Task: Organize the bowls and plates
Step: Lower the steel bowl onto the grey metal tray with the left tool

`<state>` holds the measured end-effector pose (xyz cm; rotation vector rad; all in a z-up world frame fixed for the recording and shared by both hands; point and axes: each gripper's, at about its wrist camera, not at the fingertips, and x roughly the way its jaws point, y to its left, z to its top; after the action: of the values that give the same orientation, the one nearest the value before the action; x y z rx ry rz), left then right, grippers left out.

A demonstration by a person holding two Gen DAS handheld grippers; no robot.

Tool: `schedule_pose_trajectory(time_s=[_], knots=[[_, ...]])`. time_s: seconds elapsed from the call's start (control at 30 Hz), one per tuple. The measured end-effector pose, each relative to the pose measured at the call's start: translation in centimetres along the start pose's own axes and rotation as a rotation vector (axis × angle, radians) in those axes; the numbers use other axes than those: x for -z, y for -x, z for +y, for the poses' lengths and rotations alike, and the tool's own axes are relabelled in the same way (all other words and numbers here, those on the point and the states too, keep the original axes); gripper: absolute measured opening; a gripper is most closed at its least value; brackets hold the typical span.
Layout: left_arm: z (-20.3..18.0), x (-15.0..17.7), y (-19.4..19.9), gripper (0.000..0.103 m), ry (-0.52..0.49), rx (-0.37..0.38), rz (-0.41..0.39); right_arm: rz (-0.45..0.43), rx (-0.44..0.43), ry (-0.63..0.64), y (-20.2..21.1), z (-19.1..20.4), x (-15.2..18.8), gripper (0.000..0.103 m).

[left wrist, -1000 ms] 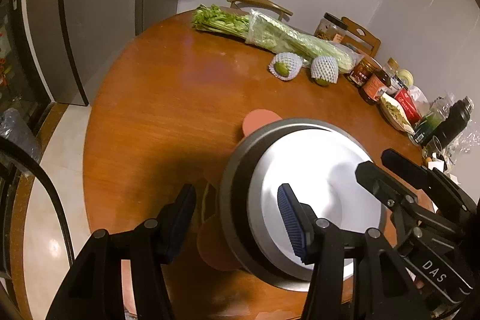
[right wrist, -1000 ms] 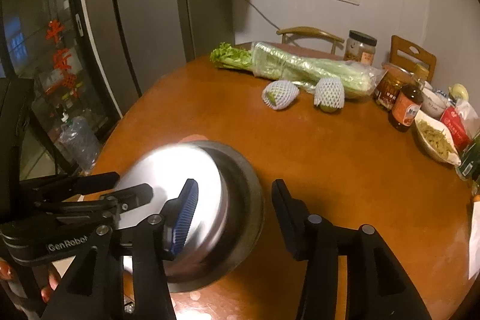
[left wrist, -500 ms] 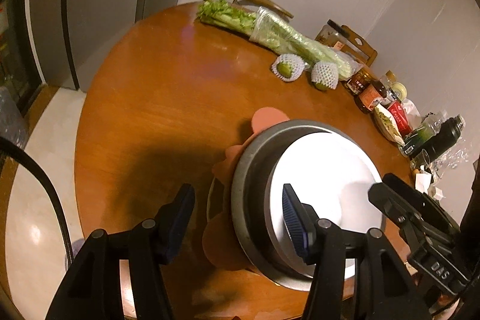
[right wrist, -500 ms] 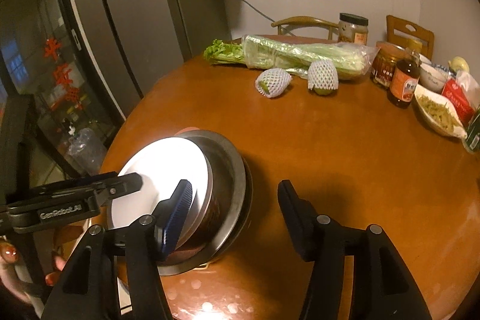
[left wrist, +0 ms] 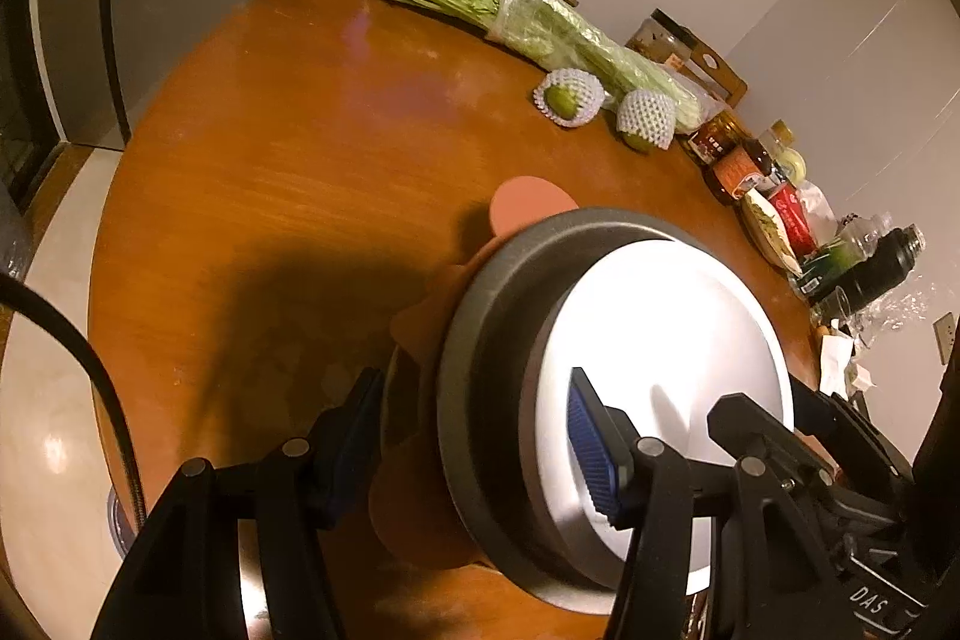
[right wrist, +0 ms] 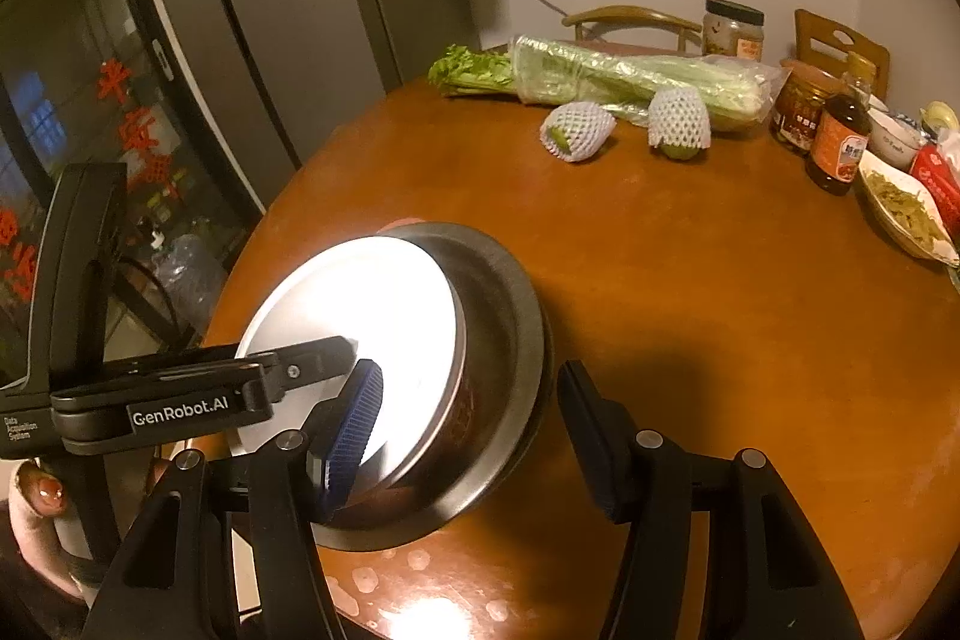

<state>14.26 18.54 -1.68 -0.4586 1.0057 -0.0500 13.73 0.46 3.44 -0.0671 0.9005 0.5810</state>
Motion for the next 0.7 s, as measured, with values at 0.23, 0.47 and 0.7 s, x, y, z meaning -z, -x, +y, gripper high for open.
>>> schedule_pose_trajectory(time_s=[0.23, 0.47, 0.7], knots=[[-0.5, 0.0, 0.0, 0.059, -0.013, -0.009, 0.003, 0.001, 0.012, 0.011, -0.2, 0.1, 0.0, 0.062], [-1.2, -0.1, -0.4, 0.059, -0.025, -0.007, 0.006, -0.003, 0.036, 0.017, -0.2, -0.2, -0.1, 0.062], [-2.3, 0.1, -0.8, 0.059, -0.042, -0.005, 0.007, -0.009, 0.073, 0.023, -0.1, -1.0, 0.1, 0.062]])
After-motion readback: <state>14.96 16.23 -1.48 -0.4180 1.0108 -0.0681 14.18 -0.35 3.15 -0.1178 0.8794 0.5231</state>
